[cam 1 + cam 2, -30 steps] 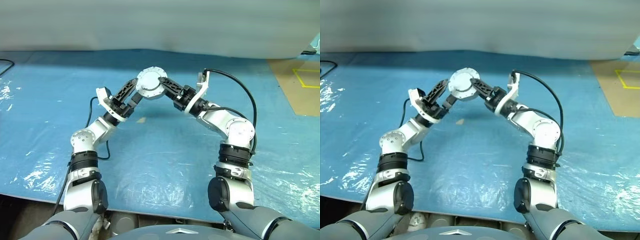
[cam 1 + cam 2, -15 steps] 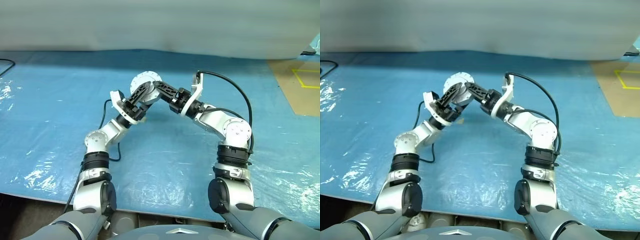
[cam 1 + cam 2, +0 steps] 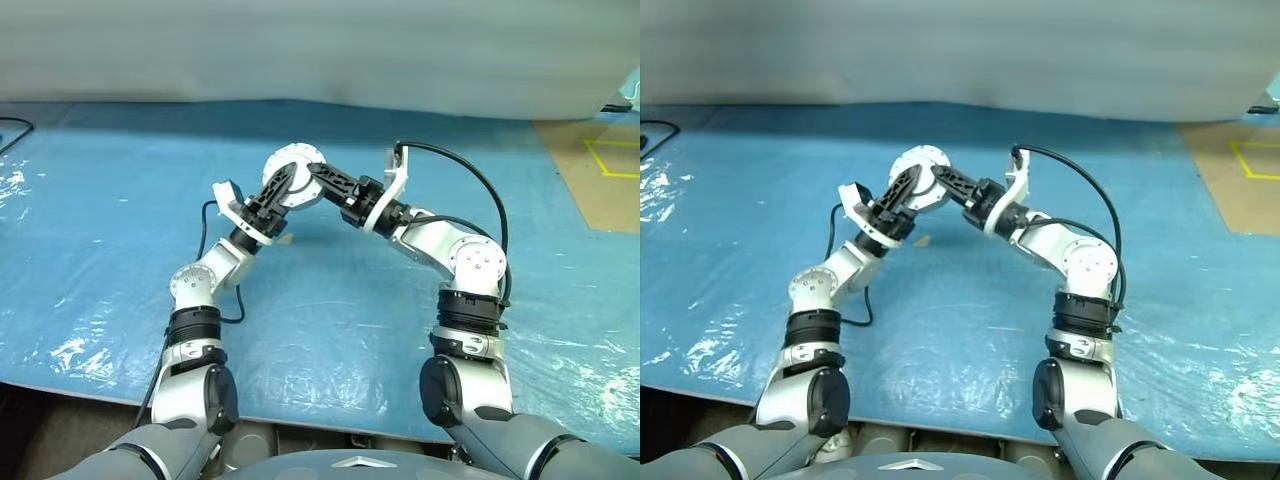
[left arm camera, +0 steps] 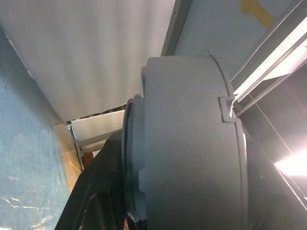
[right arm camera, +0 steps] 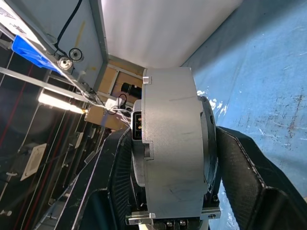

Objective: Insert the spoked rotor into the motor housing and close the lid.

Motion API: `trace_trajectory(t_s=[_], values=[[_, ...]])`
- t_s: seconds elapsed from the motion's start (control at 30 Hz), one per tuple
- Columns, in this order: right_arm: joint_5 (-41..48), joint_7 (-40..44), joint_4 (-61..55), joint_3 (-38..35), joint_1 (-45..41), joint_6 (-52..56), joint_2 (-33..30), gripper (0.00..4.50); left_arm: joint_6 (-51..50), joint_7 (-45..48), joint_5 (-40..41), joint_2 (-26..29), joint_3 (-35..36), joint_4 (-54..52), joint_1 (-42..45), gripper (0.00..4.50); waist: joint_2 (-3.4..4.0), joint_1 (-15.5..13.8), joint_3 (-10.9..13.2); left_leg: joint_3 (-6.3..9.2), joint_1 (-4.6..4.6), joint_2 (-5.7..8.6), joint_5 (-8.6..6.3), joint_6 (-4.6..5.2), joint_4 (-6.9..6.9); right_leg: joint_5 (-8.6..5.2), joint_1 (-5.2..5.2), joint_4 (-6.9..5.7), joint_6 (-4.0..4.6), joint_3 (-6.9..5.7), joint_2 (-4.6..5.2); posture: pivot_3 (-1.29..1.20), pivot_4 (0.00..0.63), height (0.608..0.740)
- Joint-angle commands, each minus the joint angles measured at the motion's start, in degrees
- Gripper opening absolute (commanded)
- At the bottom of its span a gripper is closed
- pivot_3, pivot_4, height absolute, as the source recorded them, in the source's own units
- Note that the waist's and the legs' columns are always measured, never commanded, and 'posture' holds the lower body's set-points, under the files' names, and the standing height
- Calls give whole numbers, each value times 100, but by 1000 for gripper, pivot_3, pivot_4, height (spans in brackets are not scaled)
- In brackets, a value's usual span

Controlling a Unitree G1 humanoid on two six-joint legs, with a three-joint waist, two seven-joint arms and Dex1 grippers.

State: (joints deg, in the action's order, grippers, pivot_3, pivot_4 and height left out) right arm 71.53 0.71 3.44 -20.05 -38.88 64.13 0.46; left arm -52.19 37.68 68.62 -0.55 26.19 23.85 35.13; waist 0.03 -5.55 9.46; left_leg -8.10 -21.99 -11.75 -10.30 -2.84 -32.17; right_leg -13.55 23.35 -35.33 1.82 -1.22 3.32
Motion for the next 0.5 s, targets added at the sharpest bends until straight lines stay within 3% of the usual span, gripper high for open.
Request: trace_trajectory(t_s=[0.03,0.23,0.4,0.43,0.5], values=[[360,40,-327,18,-68,-102,71,2348,-10,71,104,-49,-77,-321,71,2356,0,2,0,0,0,0,0,0,-1,0,0,0,0,0,0,0,150,740],[82,-23,-354,175,-37,-238,26,2348,0,34,184,-63,-33,-399,148,2356,0,9,0,0,0,0,0,0,-1,0,0,-1,0,0,-1,0,150,740],[-253,475,-742,382,85,-753,-34,2348,338,-272,-46,-71,-14,-296,324,2356,-1,-5,1,2,-3,1,0,0,-1,0,0,0,0,-1,0,0,150,740],[-210,516,-748,375,97,-778,-23,3028,367,-281,-41,-58,-1,-276,358,2356,-2,-5,1,3,-4,1,0,0,-2,0,0,0,0,-1,1,0,150,740],[-120,464,-706,359,97,-750,-14,3573,484,-230,-101,-1,6,-232,439,2356,-2,0,1,4,-4,1,0,0,-3,1,0,0,-1,-1,0,0,150,740]])
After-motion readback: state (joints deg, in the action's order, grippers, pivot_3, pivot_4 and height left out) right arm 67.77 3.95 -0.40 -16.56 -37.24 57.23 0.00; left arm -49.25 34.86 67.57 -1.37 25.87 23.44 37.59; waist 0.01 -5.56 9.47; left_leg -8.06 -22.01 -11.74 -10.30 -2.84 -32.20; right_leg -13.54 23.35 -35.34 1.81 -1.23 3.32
